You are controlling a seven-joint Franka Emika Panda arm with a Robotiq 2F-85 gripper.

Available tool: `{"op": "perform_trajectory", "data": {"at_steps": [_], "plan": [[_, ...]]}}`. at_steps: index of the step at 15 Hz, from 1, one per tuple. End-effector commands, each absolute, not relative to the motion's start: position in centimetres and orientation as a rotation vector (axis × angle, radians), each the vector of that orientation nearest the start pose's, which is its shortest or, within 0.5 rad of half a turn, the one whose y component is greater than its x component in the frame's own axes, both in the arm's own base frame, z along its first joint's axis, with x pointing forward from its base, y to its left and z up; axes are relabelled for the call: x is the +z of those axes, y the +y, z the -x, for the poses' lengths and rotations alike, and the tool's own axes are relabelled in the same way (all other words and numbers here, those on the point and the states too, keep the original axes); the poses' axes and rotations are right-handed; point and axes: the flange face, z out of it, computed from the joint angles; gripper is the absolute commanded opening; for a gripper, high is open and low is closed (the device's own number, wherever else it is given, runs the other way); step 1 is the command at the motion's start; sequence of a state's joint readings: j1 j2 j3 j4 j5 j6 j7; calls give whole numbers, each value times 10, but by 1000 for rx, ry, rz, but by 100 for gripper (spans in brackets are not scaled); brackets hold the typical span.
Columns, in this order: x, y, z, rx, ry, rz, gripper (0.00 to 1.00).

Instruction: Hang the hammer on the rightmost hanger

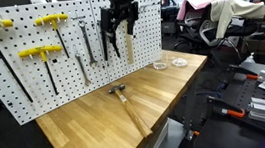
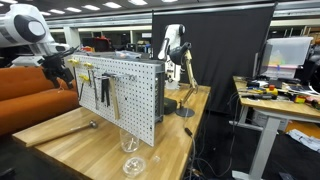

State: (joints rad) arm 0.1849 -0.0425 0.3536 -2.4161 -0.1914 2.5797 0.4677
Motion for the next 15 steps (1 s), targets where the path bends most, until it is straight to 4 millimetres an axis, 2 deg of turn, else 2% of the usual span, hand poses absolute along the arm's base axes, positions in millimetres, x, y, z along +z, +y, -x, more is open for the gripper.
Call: {"op": "perform_trajectory", "data": {"at_steps": [1, 3, 5, 8, 12, 13, 15], "plan": [[345, 260, -430, -378, -350, 3118, 100], [345, 260, -430, -378, -351, 3118, 100], [332, 261, -441, -327, -190, 3130, 100], [307, 261, -458, -272, 32, 3162, 100], [263, 278, -481, -147, 224, 3149, 100], [272, 270, -467, -183, 152, 3135, 100], [261, 273, -471, -161, 162, 3137, 100]]}}
